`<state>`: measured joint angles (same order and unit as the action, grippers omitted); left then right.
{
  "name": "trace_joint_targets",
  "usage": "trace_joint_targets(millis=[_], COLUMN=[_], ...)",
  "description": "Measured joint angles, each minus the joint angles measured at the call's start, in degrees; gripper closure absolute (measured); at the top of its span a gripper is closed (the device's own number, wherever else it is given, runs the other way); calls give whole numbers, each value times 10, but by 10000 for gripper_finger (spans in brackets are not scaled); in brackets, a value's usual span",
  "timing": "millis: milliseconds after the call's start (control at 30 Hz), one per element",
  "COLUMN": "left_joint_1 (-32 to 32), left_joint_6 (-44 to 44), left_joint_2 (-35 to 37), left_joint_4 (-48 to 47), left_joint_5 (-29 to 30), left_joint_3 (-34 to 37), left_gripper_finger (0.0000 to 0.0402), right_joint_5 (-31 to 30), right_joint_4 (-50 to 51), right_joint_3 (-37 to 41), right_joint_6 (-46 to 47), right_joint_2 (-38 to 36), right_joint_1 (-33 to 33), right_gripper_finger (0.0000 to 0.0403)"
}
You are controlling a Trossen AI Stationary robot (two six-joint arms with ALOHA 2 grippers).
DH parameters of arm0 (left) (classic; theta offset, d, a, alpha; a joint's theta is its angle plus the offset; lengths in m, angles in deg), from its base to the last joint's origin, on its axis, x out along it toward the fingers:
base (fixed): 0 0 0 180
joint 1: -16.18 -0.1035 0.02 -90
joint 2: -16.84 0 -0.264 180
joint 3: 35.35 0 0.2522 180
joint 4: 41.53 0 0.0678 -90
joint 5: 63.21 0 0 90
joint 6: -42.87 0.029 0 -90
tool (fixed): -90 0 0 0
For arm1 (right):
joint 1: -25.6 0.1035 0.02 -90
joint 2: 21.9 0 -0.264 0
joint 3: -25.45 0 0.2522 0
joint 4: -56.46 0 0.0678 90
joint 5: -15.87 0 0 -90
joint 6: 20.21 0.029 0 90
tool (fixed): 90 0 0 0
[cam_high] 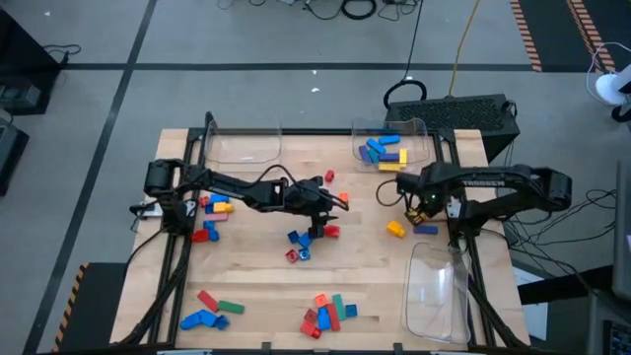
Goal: Sort blocks by size
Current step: Put the dark blue block into the top right transparent bin
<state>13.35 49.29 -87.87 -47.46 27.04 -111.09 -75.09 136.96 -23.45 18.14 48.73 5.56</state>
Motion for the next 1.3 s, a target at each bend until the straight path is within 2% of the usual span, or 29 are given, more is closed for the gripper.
trace_joint_targets(millis=[233,433,533,600,733,867,933,1200,1300], left_joint_1=[0,0,0,0,0,0,0,0,0], left_joint_6=[0,0,0,0,0,0,0,0,0], left_joint_2=[0,0,0,0,0,0,0,0,0], left_joint_4=[5,8,7,7,7,4,-1,-8,-6], left_joint_5=[0,4,5,5,5,6,7,7,14], left_joint_3=[0,0,0,0,0,0,0,0,0], left_gripper_finger=[210,210,210,210,210,210,210,210,210], right_joint_5=[13,4,19,24,33,77,80,60,58], right_joint_4=[-44,-61,-77,-91,-184,-221,-195,9,26], right_joint_3=[36,43,43,31,-10,-47,-61,-73,-54], right_joint_6=[11,15,17,16,-14,-36,-31,13,34], right_joint_2=[6,24,30,32,34,33,35,35,35], right_joint_1=[8,8,9,10,14,27,35,64,78], right_gripper_finger=[403,403,403,403,403,402,402,402,402])
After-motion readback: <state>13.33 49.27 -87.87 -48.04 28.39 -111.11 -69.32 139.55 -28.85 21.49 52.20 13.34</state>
